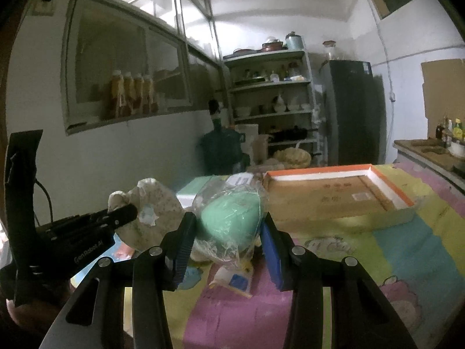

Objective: Organize soft objects
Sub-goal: 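Lift and carry both held items over the orange-rimmed cardboard box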

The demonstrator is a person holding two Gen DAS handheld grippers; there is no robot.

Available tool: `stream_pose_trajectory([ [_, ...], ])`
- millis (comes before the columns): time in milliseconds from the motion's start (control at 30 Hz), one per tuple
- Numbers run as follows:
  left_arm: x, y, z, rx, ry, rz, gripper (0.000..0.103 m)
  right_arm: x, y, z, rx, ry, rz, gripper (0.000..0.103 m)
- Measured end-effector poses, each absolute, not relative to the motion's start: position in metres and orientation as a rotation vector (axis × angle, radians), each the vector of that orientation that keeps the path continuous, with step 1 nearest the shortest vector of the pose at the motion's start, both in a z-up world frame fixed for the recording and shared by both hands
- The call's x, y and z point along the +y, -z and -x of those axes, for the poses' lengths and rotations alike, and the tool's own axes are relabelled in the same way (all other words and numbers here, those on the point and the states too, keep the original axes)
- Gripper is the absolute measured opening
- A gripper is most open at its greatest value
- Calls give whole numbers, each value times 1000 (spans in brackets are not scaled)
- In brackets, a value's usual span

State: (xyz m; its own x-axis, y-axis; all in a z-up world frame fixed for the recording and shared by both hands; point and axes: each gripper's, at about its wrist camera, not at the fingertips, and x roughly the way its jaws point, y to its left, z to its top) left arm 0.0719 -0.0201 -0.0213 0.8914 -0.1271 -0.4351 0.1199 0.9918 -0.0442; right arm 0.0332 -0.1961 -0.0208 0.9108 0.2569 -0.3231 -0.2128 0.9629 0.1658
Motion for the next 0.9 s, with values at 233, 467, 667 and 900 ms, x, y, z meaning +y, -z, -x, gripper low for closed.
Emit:
stream_pose_trajectory([
  [233,-49,8,-80,433,171,-2,14,-216,8,-39,315,-218,-130,46],
  [467,-86,-2,-95,425,236,-14,15,-250,-2,-43,281,-170,-135,46],
  [667,-114,-8,-112,421,282,-11,14,-288,-8,-49,263,-102,-137,46],
  [900,-151,-12,-134,436,331,4,14,-329,-9,-62,273,-52,-145,46],
])
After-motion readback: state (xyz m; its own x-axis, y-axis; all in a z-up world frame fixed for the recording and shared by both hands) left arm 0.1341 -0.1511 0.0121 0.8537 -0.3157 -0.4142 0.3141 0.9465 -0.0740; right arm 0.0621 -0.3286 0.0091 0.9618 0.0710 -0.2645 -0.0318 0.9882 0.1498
